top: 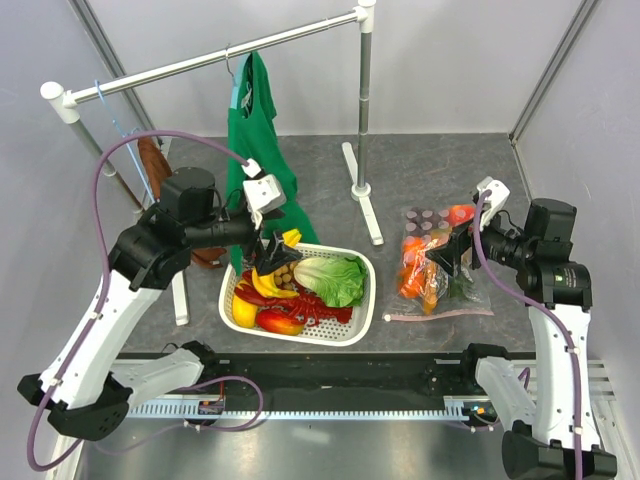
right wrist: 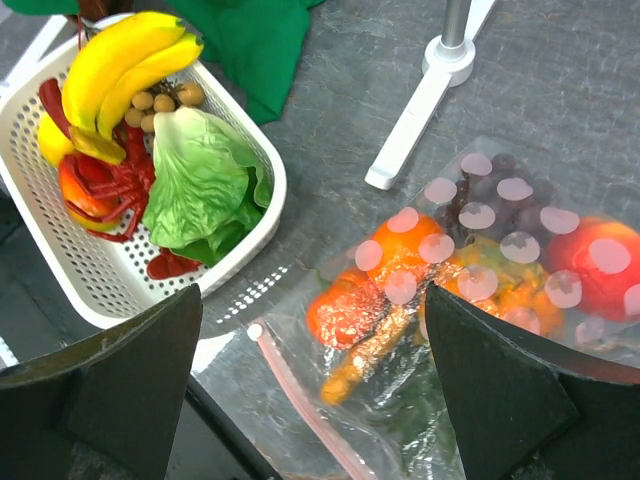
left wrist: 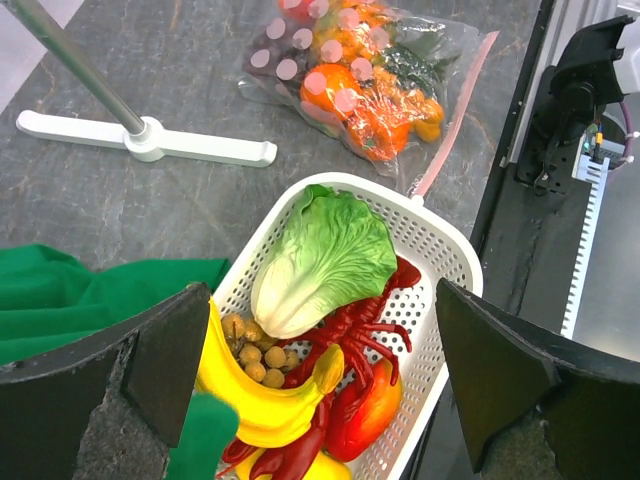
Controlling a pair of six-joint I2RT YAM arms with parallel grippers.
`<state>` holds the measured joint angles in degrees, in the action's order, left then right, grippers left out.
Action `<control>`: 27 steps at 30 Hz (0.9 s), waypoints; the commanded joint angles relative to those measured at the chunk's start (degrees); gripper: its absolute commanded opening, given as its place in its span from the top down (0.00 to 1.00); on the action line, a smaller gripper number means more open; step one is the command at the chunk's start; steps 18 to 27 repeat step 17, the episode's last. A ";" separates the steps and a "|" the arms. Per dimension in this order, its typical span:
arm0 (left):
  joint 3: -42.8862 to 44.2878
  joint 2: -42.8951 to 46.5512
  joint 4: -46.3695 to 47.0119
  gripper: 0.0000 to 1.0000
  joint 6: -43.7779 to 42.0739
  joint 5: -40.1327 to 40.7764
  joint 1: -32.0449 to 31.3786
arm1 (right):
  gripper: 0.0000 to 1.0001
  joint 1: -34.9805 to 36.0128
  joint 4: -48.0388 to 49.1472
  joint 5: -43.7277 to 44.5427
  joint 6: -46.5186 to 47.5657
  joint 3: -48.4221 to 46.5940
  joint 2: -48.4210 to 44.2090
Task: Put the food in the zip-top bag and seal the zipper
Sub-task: Reset both arms
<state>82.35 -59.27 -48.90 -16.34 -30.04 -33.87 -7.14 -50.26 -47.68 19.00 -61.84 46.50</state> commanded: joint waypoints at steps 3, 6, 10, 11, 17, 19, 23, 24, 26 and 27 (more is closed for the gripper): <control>-1.57 -2.16 0.13 0.00 -0.36 1.48 -0.06 | 0.02 -0.07 3.94 1.80 -7.14 1.37 -1.32; -1.22 -3.57 0.21 0.00 -0.01 2.53 -0.15 | 0.02 -0.07 3.94 1.71 -7.32 1.73 -1.68; -0.78 -4.89 0.83 0.00 -0.27 4.29 -0.23 | 0.02 -0.07 3.77 1.89 -6.96 1.38 -1.41; -0.87 -4.98 0.92 0.00 0.07 4.38 -0.23 | 0.02 -0.16 3.85 1.89 -6.79 1.29 -1.33; -2.63 -5.86 1.97 0.00 0.52 6.66 -1.11 | 0.02 -0.07 3.77 1.71 -6.09 1.29 -0.89; -2.63 -5.86 1.97 0.00 0.52 6.66 -1.11 | 0.02 -0.07 3.77 1.71 -6.09 1.29 -0.89; -2.63 -5.86 1.97 0.00 0.52 6.66 -1.11 | 0.02 -0.07 3.77 1.71 -6.09 1.29 -0.89; -2.63 -5.86 1.97 0.00 0.52 6.66 -1.11 | 0.02 -0.07 3.77 1.71 -6.09 1.29 -0.89; -2.63 -5.86 1.97 0.00 0.52 6.66 -1.11 | 0.02 -0.07 3.77 1.71 -6.09 1.29 -0.89; -2.63 -5.86 1.97 0.00 0.52 6.66 -1.11 | 0.02 -0.07 3.77 1.71 -6.09 1.29 -0.89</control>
